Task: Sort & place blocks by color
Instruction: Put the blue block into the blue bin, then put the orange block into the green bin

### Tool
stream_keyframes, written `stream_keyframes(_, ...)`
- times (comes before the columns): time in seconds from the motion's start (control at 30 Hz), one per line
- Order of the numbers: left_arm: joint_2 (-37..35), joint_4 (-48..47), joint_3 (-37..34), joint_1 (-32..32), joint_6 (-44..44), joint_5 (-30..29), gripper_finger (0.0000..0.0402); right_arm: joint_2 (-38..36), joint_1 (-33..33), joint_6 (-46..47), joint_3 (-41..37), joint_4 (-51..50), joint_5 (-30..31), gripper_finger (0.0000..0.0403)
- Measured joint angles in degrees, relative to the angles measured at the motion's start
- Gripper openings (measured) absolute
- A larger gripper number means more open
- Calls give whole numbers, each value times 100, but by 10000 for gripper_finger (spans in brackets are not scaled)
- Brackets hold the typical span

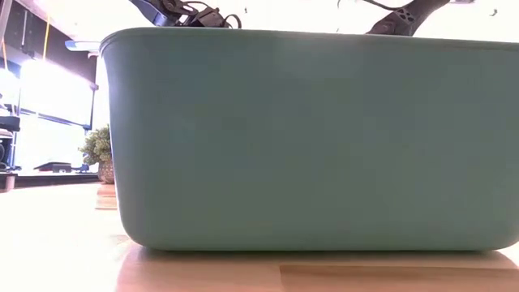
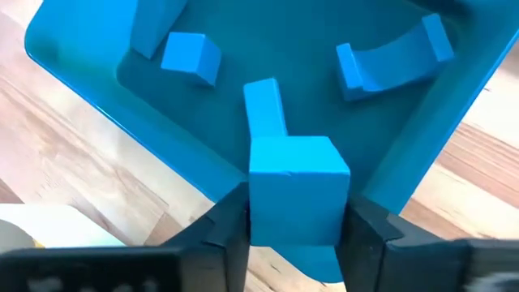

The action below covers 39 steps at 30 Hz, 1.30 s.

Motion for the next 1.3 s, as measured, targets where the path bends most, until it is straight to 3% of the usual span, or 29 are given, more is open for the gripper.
stream_keyframes(0.2,0,2,0,0,0,0,231,2,0,50,0,49,-2,198)
stream_keyframes(0.33,0,2,0,0,0,0,231,2,0,158,29,2,-188,220)
stream_keyframes(0.63,0,-30,0,-2,0,0,231,-58,138,291,881,-1110,-705,220)
stream_keyframes(0.93,0,-83,-2,-2,2,0,231,-66,993,420,1819,-3017,-724,209)
stream_keyframes(1.3,0,-86,-2,-2,2,2,231,-68,1992,1612,1941,-4925,-582,209)
